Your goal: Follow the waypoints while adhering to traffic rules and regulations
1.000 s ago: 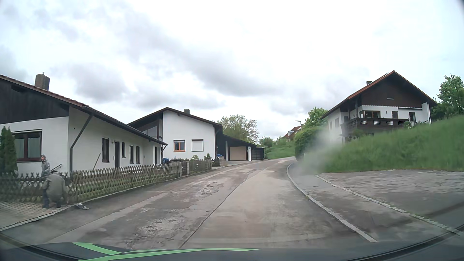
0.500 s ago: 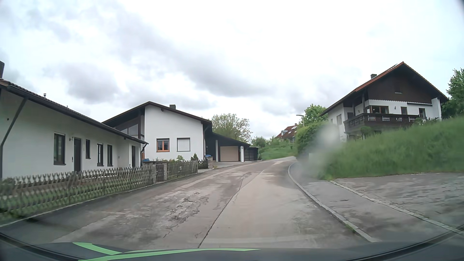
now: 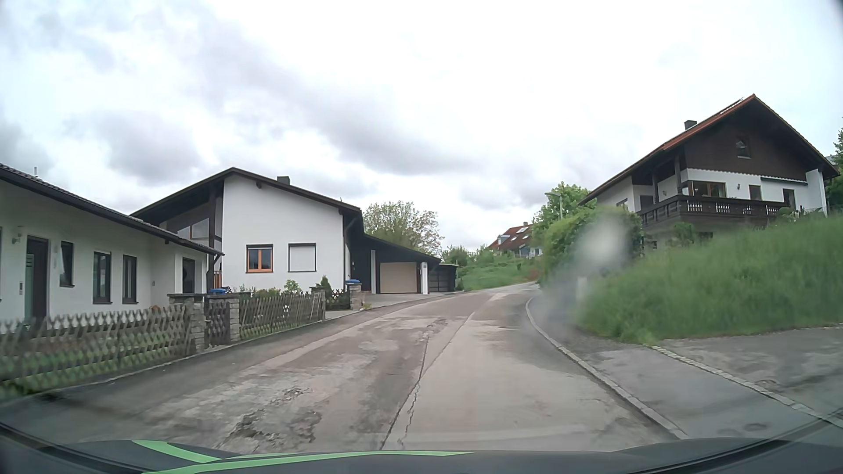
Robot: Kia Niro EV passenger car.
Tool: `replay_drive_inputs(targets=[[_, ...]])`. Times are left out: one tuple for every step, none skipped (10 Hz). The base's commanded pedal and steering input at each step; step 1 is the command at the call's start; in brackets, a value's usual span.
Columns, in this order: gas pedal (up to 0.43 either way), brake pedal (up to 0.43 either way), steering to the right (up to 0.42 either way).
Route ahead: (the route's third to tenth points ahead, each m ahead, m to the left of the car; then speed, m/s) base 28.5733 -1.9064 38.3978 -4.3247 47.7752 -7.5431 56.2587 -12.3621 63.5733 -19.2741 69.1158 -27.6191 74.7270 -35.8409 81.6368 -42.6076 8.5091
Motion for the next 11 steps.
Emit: replay_drive_inputs(targets=[[0.118, 0.000, 0.031], [0.118, 0.000, 0.031], [0.118, 0.000, 0.032], [0.118, 0.000, 0.032], [0.118, 0.000, 0.031], [0.130, 0.000, 0.031], [0.138, 0.000, 0.031], [0.150, 0.000, 0.031], [0.150, 0.000, 0.032], [0.150, 0.000, 0.031], [0.150, 0.000, 0.031]])
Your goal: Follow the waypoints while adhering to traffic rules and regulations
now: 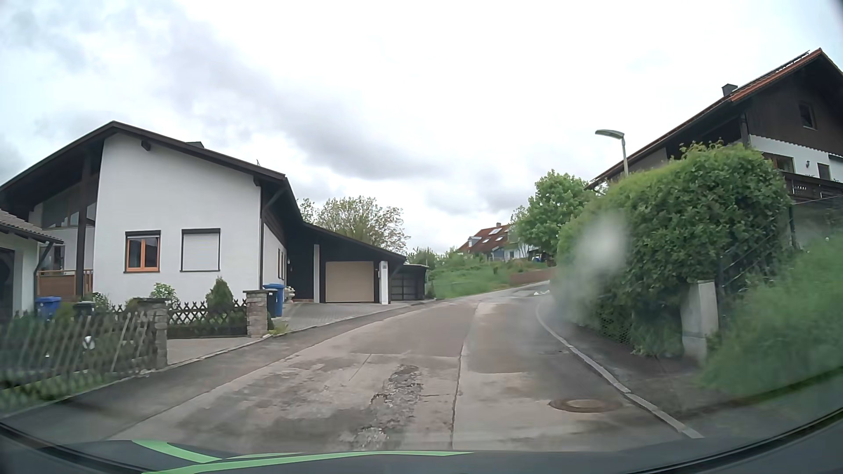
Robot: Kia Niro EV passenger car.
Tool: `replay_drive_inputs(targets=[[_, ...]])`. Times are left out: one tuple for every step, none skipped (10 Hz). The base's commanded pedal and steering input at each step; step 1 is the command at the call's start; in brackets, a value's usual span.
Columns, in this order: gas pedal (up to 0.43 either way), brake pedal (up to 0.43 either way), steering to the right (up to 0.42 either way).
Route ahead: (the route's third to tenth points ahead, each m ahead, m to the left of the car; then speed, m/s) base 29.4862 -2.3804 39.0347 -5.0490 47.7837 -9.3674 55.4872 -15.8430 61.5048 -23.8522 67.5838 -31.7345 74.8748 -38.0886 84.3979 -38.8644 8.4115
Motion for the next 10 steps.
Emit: replay_drive_inputs(targets=[[0.150, 0.000, 0.029], [0.150, 0.000, 0.028], [0.150, 0.000, 0.026], [0.150, 0.000, 0.025], [0.150, 0.000, 0.023], [0.150, 0.000, 0.021], [0.157, 0.000, 0.020], [0.157, 0.000, 0.020], [0.157, 0.000, 0.019], [0.157, 0.000, 0.019]])
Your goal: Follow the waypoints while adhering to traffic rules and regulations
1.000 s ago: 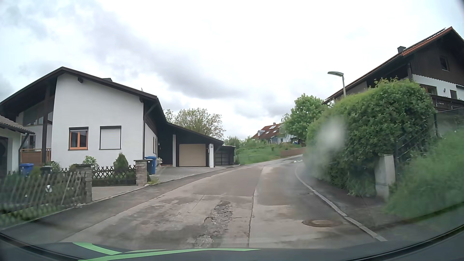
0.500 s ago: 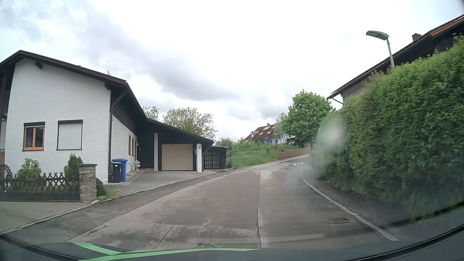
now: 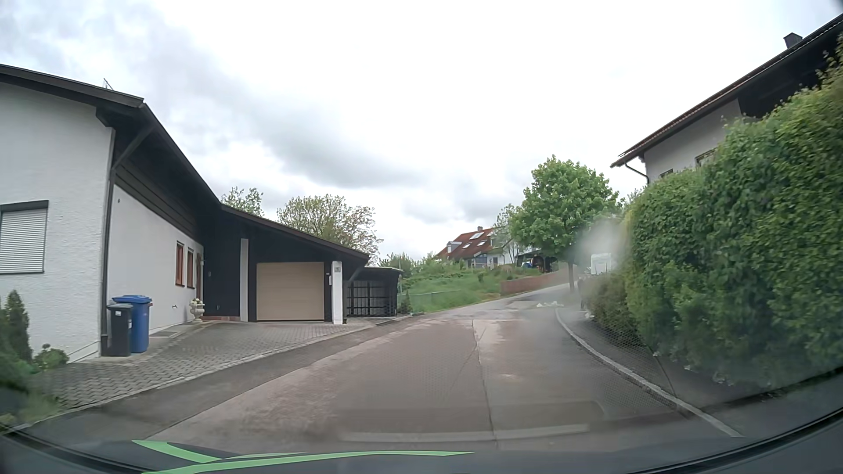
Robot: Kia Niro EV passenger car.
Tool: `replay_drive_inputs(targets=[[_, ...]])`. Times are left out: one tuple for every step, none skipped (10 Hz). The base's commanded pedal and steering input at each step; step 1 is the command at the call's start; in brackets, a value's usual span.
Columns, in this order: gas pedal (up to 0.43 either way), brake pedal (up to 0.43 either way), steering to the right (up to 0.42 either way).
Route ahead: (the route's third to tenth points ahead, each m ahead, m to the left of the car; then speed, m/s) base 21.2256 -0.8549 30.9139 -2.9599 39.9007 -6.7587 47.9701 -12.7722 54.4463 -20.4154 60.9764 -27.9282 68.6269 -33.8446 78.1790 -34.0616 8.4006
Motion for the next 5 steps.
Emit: replay_drive_inputs(targets=[[0.157, 0.000, 0.019], [0.157, 0.000, 0.019], [0.157, 0.000, 0.019], [0.157, 0.000, 0.020], [0.157, 0.000, 0.020]])
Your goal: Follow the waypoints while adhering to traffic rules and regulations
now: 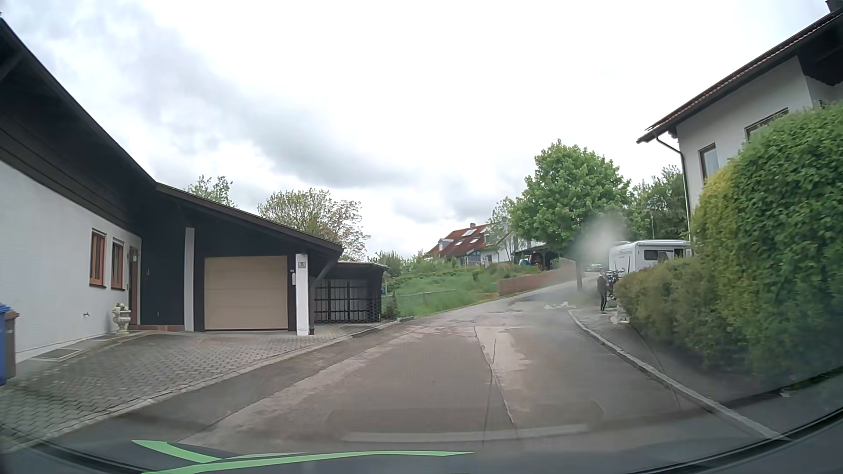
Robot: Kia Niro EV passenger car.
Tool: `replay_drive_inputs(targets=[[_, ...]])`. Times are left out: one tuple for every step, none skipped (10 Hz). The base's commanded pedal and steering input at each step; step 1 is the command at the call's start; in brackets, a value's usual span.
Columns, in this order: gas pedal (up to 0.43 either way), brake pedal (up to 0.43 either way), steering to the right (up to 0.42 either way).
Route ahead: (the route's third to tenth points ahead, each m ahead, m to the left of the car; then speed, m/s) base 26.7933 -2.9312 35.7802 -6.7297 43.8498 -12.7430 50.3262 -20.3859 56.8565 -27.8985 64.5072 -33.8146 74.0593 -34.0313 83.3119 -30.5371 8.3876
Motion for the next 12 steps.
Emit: replay_drive_inputs(targets=[[0.157, 0.000, 0.021], [0.157, 0.000, 0.022], [0.157, 0.000, 0.024], [0.157, 0.000, 0.026], [0.157, 0.000, 0.027], [0.157, 0.000, 0.028], [0.157, 0.000, 0.030], [0.157, 0.000, 0.031], [0.157, 0.000, 0.034], [0.157, 0.000, 0.037], [0.157, 0.000, 0.039], [0.157, 0.000, 0.040]])
